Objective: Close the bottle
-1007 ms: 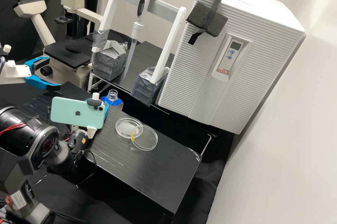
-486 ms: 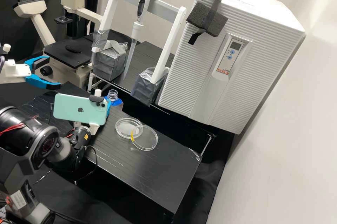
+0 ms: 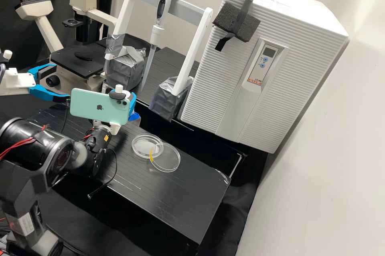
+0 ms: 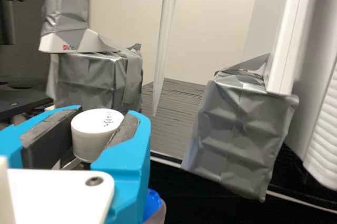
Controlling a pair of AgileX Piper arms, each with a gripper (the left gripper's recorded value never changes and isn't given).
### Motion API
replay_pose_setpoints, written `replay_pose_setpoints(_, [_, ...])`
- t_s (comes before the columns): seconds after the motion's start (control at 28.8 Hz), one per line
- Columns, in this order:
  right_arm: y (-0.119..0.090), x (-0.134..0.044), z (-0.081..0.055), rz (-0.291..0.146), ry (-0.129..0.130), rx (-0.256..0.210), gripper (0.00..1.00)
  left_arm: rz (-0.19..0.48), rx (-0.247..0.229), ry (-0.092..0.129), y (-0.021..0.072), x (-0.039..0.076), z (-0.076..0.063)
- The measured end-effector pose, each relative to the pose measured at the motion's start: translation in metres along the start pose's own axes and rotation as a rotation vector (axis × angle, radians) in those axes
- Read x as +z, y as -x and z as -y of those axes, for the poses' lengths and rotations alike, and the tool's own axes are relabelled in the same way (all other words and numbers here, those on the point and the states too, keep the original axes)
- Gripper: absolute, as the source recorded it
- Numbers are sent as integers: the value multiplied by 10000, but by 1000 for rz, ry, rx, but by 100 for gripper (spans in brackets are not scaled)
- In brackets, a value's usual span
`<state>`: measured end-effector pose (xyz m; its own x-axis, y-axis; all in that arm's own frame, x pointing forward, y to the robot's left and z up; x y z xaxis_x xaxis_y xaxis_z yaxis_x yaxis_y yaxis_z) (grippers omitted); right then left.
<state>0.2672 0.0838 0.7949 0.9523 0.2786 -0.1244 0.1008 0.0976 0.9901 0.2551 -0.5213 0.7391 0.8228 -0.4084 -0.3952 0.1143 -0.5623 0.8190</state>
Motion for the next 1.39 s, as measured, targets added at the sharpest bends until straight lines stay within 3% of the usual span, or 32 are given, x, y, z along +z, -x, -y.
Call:
replay_pose_setpoints(0.17, [-109, 26, 8, 6, 16, 2, 0, -20, 2, 13, 12, -17, 8])
replay_pose_setpoints(0.59, [-203, 122, 140, 72, -15, -40, 0, -20, 2, 13, 12, -17, 8])
replay_pose_setpoints(1.39, [-207, 171, 167, 87, -12, -44, 0, -20, 2, 13, 12, -17, 8])
